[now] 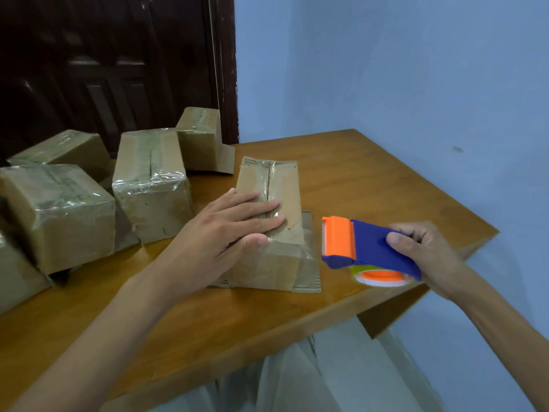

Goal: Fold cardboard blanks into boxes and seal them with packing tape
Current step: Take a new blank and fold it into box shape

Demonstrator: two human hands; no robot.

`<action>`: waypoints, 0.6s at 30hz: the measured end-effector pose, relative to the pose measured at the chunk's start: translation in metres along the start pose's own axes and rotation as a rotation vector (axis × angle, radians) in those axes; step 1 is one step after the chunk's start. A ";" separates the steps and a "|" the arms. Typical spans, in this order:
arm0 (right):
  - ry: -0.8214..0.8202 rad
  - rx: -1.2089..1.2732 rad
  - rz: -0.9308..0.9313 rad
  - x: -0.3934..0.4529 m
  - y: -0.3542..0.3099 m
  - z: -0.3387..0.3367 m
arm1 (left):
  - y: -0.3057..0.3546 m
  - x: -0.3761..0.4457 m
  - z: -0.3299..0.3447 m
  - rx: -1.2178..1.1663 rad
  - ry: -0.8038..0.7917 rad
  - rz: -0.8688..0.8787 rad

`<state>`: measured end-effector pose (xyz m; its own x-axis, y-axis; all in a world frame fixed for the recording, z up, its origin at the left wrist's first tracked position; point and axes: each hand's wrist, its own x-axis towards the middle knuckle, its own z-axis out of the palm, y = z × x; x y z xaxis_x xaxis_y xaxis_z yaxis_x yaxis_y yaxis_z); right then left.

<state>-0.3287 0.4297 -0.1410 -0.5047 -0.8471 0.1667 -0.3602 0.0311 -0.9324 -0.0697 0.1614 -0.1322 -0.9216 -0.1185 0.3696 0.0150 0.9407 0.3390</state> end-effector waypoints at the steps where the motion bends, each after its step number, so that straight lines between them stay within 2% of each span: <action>1: 0.003 -0.008 0.005 -0.003 -0.002 -0.005 | 0.001 0.000 0.000 -0.007 -0.006 -0.009; 5: -0.073 -0.106 0.047 -0.007 -0.022 -0.016 | 0.002 0.001 0.001 -0.037 0.008 -0.025; 14: -0.107 -0.616 -0.003 0.021 -0.104 0.004 | 0.009 0.004 0.008 -0.078 0.053 -0.082; 15: -0.101 -0.708 -0.028 0.027 -0.110 0.009 | 0.010 0.004 0.008 -0.084 0.059 -0.089; 18: -0.113 -1.240 -0.098 0.035 -0.105 0.027 | 0.015 0.003 0.008 -0.118 0.065 -0.094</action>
<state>-0.2879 0.3823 -0.0461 -0.3862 -0.9128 0.1326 -0.9195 0.3924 0.0230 -0.0755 0.1774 -0.1331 -0.8941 -0.2281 0.3854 -0.0210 0.8810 0.4727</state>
